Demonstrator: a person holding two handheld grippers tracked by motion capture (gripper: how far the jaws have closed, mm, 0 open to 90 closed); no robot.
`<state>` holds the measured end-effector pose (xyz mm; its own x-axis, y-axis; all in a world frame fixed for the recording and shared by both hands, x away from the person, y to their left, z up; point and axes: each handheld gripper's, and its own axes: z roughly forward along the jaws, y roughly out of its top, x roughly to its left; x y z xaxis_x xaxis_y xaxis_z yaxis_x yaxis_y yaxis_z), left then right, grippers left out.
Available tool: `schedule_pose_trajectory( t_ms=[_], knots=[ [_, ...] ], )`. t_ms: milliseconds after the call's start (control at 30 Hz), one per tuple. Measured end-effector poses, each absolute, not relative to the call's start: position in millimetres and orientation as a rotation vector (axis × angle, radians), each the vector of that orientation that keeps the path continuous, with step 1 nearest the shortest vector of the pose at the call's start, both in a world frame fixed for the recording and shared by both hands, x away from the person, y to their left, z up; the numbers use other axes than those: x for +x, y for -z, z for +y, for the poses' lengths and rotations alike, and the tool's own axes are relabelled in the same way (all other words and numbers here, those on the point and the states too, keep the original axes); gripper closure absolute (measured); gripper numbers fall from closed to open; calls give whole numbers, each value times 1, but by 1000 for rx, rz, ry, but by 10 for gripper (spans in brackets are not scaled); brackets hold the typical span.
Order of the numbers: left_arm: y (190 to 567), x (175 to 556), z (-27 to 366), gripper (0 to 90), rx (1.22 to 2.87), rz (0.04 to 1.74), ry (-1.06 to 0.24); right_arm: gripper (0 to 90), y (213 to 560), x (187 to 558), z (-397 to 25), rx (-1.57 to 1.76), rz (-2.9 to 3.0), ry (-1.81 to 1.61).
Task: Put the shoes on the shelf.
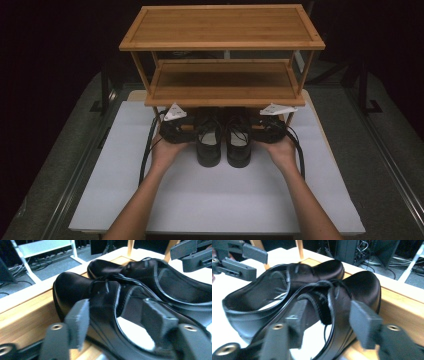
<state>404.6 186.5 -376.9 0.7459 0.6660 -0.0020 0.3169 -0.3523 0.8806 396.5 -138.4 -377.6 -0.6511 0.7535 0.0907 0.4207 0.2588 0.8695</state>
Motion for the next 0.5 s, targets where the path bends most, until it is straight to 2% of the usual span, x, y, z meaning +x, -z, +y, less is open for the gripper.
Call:
schedule_pose_trajectory(
  t_ms=[33,133,267,433,500],
  knots=[
    [377,405,186,333,1957,748,-444,421,378,397,-138,1075,2193,-1349],
    [372,391,196,262,1969,725,-379,332,375,378,-144,1051,2207,-1371],
    [378,377,200,198,2019,702,-371,277,377,359,-148,1021,2246,-1400],
    [397,368,201,140,2067,718,-352,231,392,346,-150,1017,2307,-1364],
    [416,369,197,108,2131,734,-325,197,412,346,-151,1052,2357,-1327]
  ],
)
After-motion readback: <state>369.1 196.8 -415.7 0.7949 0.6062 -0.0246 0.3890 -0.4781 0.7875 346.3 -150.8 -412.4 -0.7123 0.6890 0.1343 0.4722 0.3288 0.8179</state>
